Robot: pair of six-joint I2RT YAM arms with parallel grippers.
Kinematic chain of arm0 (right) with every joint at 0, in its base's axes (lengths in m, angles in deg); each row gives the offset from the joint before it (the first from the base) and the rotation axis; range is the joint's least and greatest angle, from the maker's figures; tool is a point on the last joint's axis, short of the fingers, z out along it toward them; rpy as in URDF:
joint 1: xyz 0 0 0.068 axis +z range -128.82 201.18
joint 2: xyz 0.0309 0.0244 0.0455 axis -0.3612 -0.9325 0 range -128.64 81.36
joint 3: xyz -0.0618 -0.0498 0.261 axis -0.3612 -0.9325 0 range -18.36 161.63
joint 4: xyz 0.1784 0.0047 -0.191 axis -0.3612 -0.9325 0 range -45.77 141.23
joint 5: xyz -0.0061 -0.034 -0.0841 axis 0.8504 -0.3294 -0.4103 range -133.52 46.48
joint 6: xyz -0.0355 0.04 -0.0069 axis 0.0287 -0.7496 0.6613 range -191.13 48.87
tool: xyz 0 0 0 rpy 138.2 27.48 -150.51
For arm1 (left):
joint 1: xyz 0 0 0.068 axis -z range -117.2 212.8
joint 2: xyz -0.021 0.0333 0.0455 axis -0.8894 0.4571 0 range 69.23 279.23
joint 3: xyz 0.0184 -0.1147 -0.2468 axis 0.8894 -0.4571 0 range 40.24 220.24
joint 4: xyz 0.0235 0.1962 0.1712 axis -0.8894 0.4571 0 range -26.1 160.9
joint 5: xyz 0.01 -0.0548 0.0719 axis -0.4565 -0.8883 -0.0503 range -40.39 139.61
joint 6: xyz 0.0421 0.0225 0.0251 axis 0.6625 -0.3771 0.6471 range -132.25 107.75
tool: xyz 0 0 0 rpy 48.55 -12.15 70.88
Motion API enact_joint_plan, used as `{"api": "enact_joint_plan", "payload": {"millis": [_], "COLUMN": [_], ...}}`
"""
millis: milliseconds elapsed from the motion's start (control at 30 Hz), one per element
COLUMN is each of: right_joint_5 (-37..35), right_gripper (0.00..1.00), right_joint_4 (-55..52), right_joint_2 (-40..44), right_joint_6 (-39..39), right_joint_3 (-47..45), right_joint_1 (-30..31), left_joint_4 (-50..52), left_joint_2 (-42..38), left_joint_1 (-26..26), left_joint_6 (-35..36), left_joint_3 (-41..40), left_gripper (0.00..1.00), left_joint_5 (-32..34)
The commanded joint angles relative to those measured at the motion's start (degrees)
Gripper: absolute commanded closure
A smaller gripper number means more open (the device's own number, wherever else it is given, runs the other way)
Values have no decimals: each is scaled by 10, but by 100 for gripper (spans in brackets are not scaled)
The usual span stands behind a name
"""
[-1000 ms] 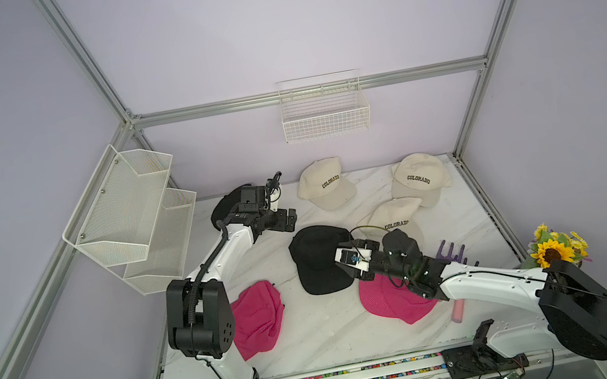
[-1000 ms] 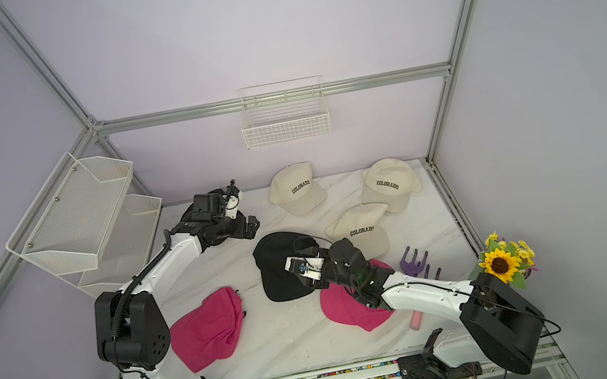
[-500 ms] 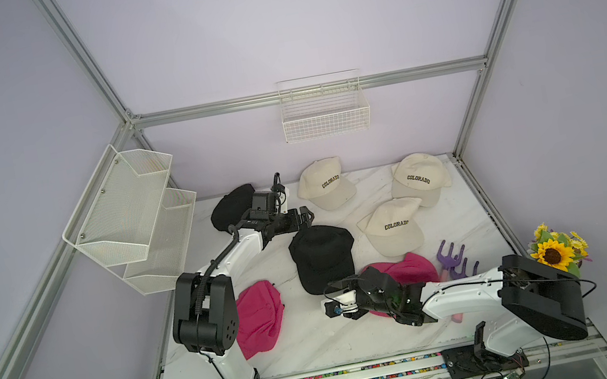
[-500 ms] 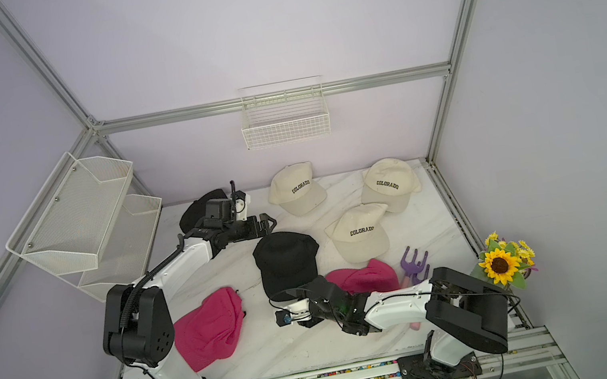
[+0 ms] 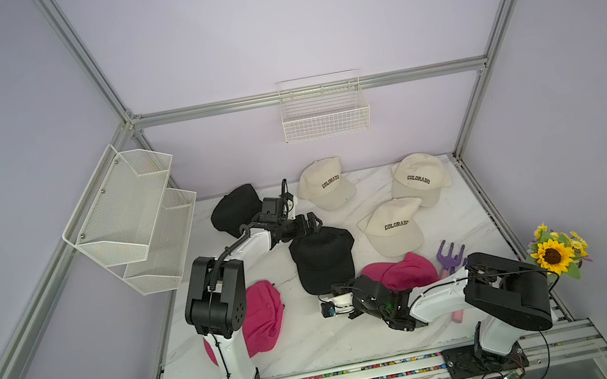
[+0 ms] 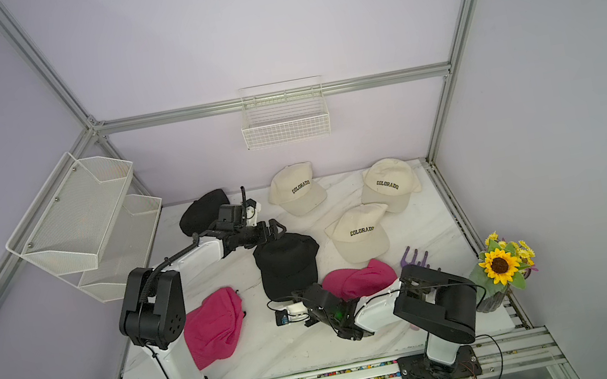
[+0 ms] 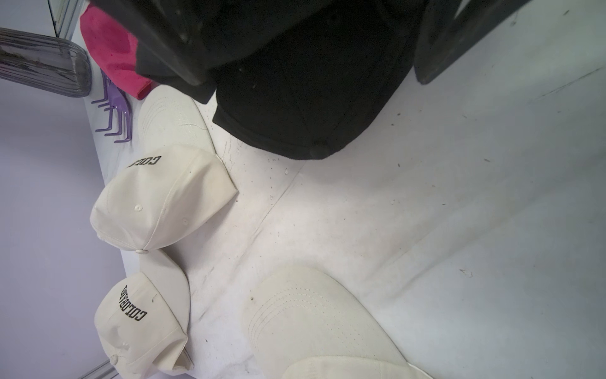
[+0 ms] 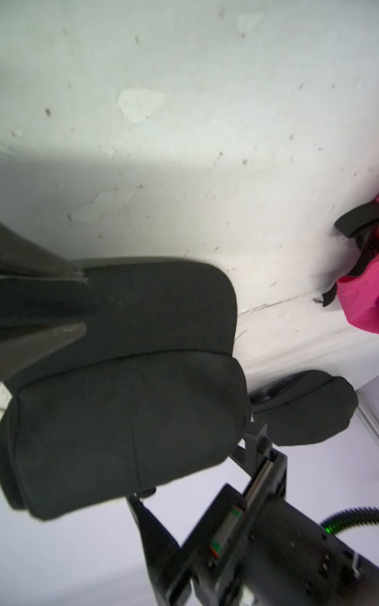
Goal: Stack the baseball caps by color
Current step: Move the baseball cap to the baseball cap.
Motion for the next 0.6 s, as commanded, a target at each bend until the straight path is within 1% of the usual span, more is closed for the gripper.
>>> {"api": "enact_joint_plan", "payload": {"millis": [0,33,67,133,167,233,433,500,533,567], "right_joint_5": [-26,-28,-24,4,19,39,29,7,-10,-24], "right_gripper": [78,78,75,65,61,58,56,55,56,60], "right_joint_4": [33,32,28,21,18,12,48,69,82,96], "right_joint_2": [-13,-15,-15,-9,-6,-7,-49,-62,-71,-77], "right_joint_6": [-16,-16,-14,-9,-4,4,22,24,27,30], "right_joint_3": [6,8,8,4,2,-1,2,9,13,14], "right_joint_1": [2,3,3,3,2,3,3,3,2,3], "left_joint_4": [-22,-22,-22,-22,-22,-22,-18,-16,-16,-16], "left_joint_2": [3,5,5,8,9,12,22,24,26,26], "left_joint_1": [6,6,6,7,7,7,7,7,7,7], "left_joint_6": [-11,-12,-12,-12,-12,-13,-12,-12,-12,-12], "left_joint_3": [26,27,27,27,27,27,28,29,29,30], "left_gripper": [0,0,0,0,0,0,0,0,0,0], "left_joint_5": [-18,-19,-19,-18,-18,-18,-15,-16,-16,-16]}}
